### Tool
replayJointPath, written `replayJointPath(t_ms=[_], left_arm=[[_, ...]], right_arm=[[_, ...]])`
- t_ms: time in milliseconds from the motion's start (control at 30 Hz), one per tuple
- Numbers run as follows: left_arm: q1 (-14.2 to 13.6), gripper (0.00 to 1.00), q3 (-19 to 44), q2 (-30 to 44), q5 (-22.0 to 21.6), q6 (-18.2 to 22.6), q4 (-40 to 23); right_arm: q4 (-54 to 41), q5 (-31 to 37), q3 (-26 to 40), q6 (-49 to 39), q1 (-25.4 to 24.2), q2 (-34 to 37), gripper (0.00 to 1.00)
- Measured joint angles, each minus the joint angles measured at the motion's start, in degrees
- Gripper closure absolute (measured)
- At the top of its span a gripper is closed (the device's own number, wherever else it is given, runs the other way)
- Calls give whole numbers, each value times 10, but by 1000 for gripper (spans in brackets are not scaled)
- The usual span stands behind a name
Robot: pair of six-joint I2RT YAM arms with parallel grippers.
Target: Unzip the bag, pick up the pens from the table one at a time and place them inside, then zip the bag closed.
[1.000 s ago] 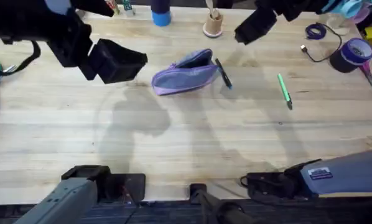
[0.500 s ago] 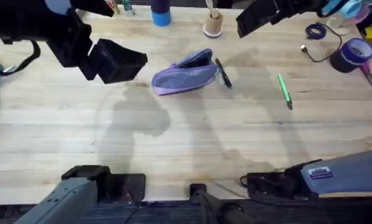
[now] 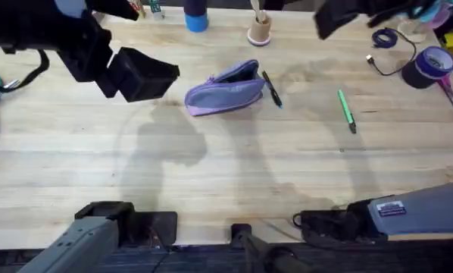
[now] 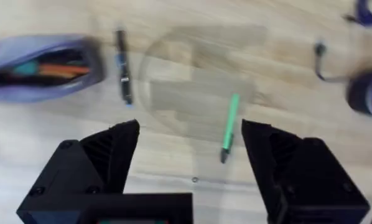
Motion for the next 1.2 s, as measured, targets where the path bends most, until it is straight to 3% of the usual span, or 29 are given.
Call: replayJointPath(t_ms=[233,667,1200], left_arm=[[0,6,0,0,0,0,0],[0,7,0,0,0,0,0],[0,7,0,0,0,0,0]], right_arm=[[21,28,-31,27,-83,0,5],[176,26,-268,33,-186,0,5],[389,14,-484,58,-206,0,6]])
